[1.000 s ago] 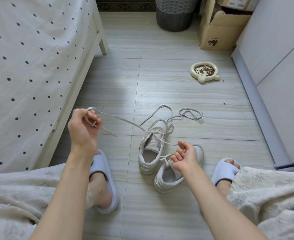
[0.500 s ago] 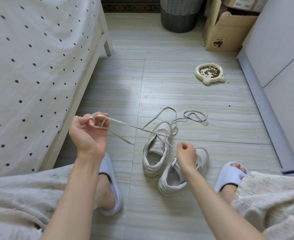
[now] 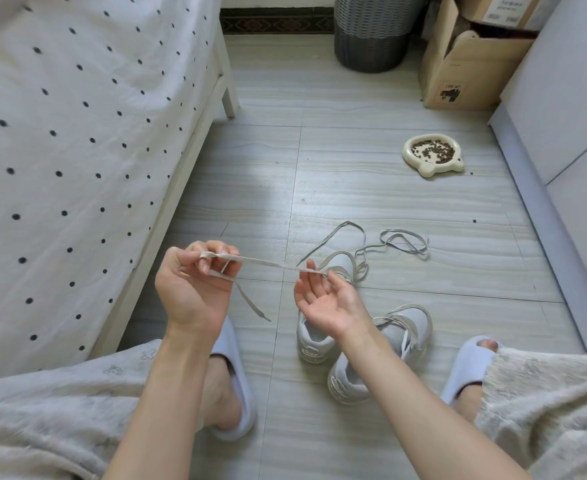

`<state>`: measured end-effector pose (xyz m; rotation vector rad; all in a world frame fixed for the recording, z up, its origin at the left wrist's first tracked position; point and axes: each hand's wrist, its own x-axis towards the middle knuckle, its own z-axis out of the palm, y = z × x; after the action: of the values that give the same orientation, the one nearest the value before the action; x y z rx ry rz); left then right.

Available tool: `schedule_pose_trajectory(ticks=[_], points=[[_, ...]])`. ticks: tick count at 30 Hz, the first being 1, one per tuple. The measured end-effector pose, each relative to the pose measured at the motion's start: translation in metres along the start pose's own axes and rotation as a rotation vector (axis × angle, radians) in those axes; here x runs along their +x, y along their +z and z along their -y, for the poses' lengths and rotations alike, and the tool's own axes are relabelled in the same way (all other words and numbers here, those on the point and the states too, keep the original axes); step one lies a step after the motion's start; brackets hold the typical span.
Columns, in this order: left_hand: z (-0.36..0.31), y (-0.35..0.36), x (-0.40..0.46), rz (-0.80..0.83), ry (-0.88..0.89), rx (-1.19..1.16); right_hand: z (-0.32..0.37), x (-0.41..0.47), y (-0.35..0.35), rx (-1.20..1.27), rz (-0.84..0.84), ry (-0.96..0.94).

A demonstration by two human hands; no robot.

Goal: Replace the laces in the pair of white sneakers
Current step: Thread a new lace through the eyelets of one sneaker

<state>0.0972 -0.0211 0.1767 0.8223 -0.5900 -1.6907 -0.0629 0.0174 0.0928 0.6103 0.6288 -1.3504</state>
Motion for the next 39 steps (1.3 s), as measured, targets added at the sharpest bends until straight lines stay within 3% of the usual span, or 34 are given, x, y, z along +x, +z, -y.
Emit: schedule_pose_trajectory(ticks=[6,9,20,25,28,30,33,36,39], points=[[0.002,-0.003,0.0,-0.044,0.026,-0.01,0.002,0.008,-0.023,-0.015,-0.115,-0.09],[0.005,-0.005,0.002,-0.13,0.087,0.104,0.002,0.006,-0.029,-0.087,-0.158,-0.121],[0.012,-0.007,0.007,-0.322,0.131,0.295,-0.001,0.004,-0.031,-0.099,-0.177,-0.117],[0.022,-0.02,0.011,-0.446,-0.014,0.673,-0.003,0.002,-0.017,-0.17,-0.082,-0.145],[0.033,-0.035,0.016,-0.407,-0.142,0.938,-0.005,-0.003,-0.005,-0.292,-0.048,-0.179],[0.041,-0.041,0.017,-0.351,-0.176,1.242,-0.004,-0.006,-0.001,-0.38,-0.048,-0.198],[0.053,-0.042,0.012,-0.189,-0.056,1.7,-0.006,-0.007,0.0,-0.574,-0.08,-0.244],[0.065,-0.042,0.012,-0.021,0.055,1.683,-0.008,-0.008,0.001,-0.763,-0.145,-0.328],[0.077,-0.041,0.01,0.115,-0.014,1.493,-0.008,-0.012,0.001,-0.843,-0.156,-0.429]])
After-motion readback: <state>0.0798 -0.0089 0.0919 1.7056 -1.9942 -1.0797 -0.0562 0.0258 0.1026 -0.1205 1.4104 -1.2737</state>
